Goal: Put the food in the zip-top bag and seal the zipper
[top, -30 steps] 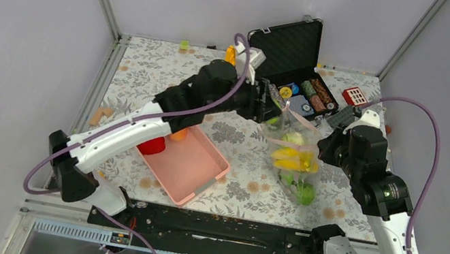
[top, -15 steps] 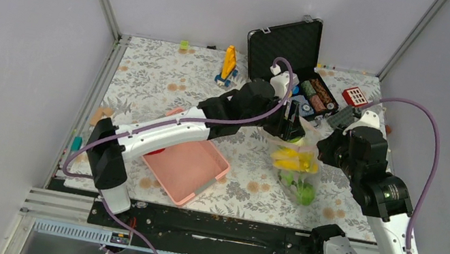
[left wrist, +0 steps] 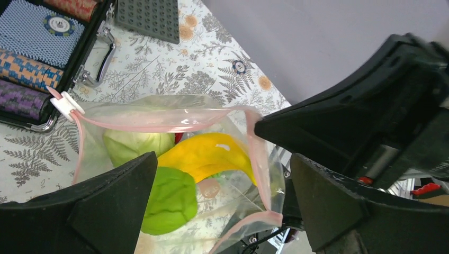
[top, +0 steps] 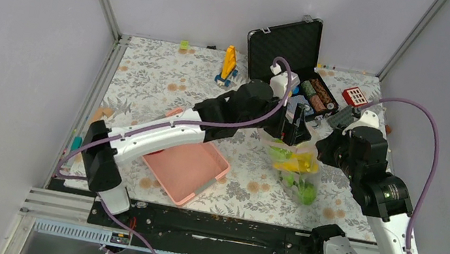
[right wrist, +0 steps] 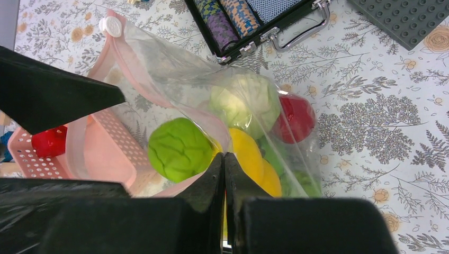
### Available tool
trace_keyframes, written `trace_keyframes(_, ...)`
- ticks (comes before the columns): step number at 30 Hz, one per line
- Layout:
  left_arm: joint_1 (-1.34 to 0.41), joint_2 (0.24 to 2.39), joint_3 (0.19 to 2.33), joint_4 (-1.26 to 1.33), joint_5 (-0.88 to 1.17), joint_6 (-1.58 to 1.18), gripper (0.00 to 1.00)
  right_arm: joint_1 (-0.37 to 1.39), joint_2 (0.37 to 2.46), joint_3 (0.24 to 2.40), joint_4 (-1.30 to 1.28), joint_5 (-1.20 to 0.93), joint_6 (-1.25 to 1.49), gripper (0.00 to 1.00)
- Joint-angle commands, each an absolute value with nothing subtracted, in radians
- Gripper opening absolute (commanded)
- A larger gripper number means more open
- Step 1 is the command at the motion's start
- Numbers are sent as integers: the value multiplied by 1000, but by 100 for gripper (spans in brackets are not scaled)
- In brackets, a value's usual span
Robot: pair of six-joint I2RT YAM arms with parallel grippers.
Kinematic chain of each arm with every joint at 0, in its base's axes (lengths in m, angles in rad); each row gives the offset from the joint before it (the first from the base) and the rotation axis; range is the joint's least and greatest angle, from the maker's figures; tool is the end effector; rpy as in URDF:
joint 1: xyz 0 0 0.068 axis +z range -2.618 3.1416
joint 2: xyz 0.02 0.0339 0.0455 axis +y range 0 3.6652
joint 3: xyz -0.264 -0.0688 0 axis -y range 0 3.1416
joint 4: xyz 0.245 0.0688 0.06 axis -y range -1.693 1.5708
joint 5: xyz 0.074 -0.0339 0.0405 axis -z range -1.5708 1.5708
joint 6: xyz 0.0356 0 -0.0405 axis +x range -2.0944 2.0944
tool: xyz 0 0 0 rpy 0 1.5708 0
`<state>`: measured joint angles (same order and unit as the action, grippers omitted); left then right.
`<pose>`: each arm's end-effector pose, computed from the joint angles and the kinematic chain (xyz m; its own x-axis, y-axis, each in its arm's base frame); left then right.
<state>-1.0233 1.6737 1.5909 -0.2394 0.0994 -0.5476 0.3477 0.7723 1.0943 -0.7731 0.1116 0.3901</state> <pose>0.2052 -0.3434 0.3810 -0.6086 0.0030 -0.7935 0.6814 0.5144 -0.5207 0.1356 0.0449 0.3845 -0.4720 0.2309 -0.8508 -0.0702 0.9522 0.2973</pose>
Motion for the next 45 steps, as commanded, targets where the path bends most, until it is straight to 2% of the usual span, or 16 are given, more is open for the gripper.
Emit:
trace_keyframes(1,-1030,1566,1618,-222,125,-514,99,348,768,1094,-748,118,393,2)
trace_keyframes(5,-1031,1502,1601,-284,28,-490,99,349,772,1098,-748,126,390,3)
trace_keyframes(10,-1026,1467,1588,-463,-260,-485,99,348,779,1107,-760,135,386,3)
trace_keyframes(12,-1014,1496,1594,-541,-316,-511,99,348,779,1106,-759,140,384,4)
trace_keyframes(19,-973,1629,1624,-606,-184,-563,98,348,791,1104,-758,152,378,7)
trace_keyframes(20,-973,1646,1633,-603,-179,-560,95,349,792,1104,-759,152,377,7)
trace_keyframes(21,-972,1663,1644,-604,-170,-558,88,349,794,1104,-758,151,375,7)
trace_keyframes(24,-968,1692,1676,-600,-138,-554,51,349,796,1106,-755,152,373,9)
trace_keyframes(25,-969,1697,1683,-596,-134,-552,42,349,799,1105,-751,147,369,11)
trace_keyframes(26,-968,1699,1688,-590,-131,-550,34,348,799,1104,-739,134,359,14)
trace_keyframes(29,-969,1698,1690,-570,-126,-546,5,349,800,1101,-688,109,339,33)
trace_keyframes(30,-968,1696,1691,-565,-119,-544,0,348,804,1103,-668,103,335,38)
trace_keyframes(34,-968,1677,1714,-535,-82,-518,0,348,855,1145,-624,26,332,49)
trace_keyframes(40,-974,1626,1783,-522,-80,-446,0,349,947,1223,-622,-64,335,52)
trace_keyframes(43,-979,1609,1824,-525,-98,-399,0,350,973,1247,-624,-106,347,44)
trace_keyframes(45,-985,1603,1853,-536,-127,-372,0,350,977,1250,-631,-114,358,26)
